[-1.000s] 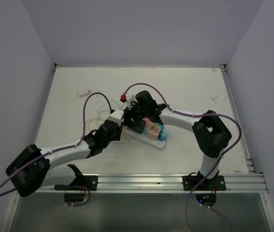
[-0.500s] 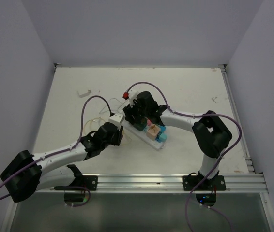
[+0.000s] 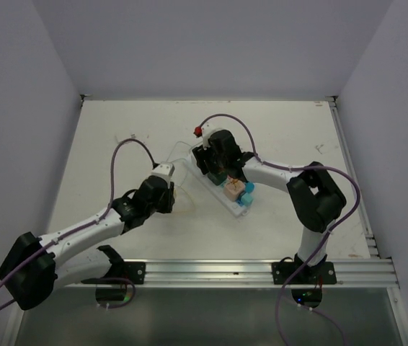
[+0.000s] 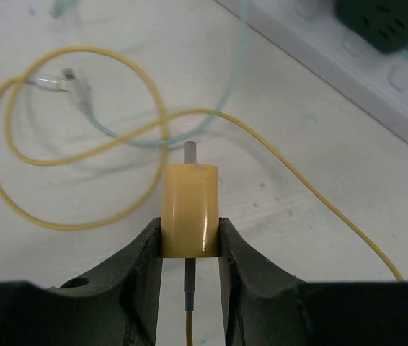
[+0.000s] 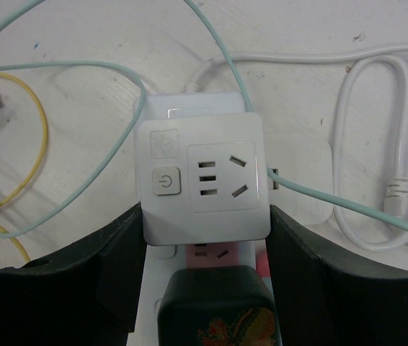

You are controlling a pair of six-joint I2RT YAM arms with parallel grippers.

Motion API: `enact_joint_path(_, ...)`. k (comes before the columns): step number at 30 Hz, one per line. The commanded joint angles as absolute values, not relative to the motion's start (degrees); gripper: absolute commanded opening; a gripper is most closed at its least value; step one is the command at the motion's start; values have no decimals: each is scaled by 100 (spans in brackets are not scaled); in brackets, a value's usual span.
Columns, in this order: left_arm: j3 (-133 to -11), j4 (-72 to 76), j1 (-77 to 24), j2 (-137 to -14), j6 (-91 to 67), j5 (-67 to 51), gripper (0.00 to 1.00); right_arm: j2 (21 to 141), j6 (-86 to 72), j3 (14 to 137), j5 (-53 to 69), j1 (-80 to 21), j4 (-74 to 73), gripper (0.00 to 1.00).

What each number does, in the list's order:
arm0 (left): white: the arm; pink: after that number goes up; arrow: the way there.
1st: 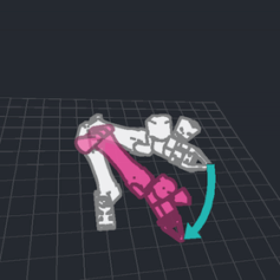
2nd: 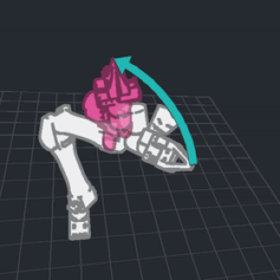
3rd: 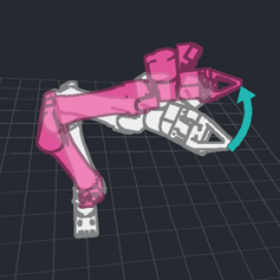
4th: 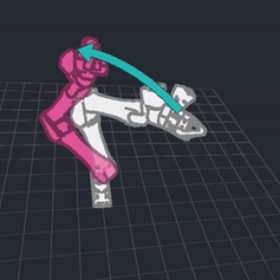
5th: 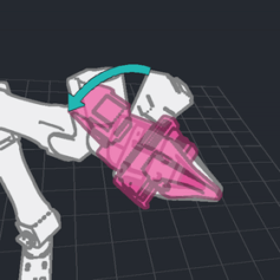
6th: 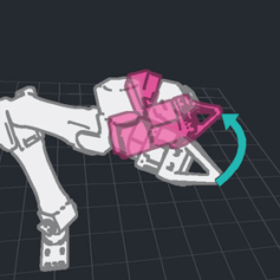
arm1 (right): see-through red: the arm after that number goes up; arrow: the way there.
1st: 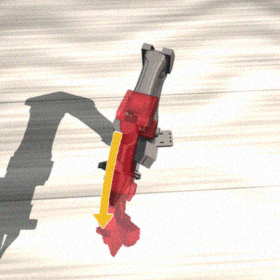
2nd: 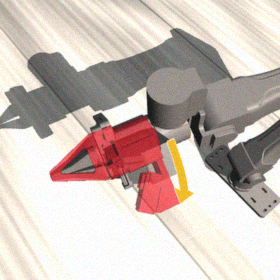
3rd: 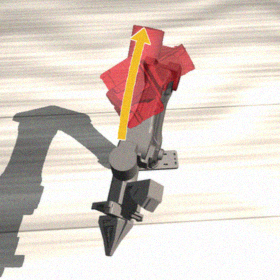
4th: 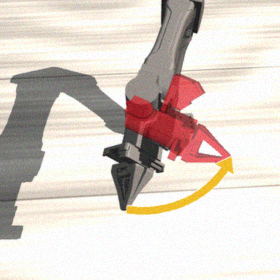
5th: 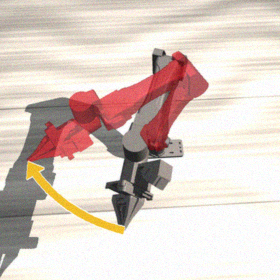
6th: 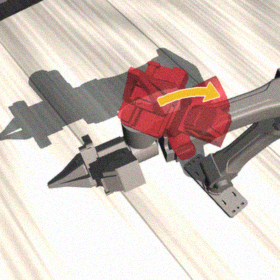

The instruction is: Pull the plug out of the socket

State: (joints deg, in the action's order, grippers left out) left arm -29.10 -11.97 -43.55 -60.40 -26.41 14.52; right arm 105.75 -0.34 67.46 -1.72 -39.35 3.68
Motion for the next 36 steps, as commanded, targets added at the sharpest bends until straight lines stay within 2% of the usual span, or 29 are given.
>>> enact_joint_path(1,-3619,-1292,-3456,-6248,-2629,1634,0,10767,185,6741,-167,-3920,-808,9)
enact_joint_path(7,-4840,-1537,-1797,-7188,-2286,2389,0,10635,123,6750,-26,-3911,-949,10)
enact_joint_path(13,-6158,-1950,-241,-8725,-2548,2233,0,10424,35,6627,167,-3920,-1028,10)
enact_joint_path(16,-6739,-2153,278,-9499,-2750,2075,0,10406,44,6601,176,-3911,-1081,12)
enact_joint_path(20,-7110,-2031,343,-10193,-2733,1732,2,10363,-158,6592,316,-3920,-1116,15)
enact_joint_path(29,-7313,-1969,334,-10749,-2619,1293,20,10239,-351,6732,685,-3920,-1213,34)
enact_joint_path(34,-7225,-1916,264,-10872,-2619,1178,36,10160,-413,6812,835,-3920,-1257,46)
enact_joint_path(36,-7207,-1907,246,-10890,-2619,1160,44,10143,-413,6803,835,-3929,-1266,54)
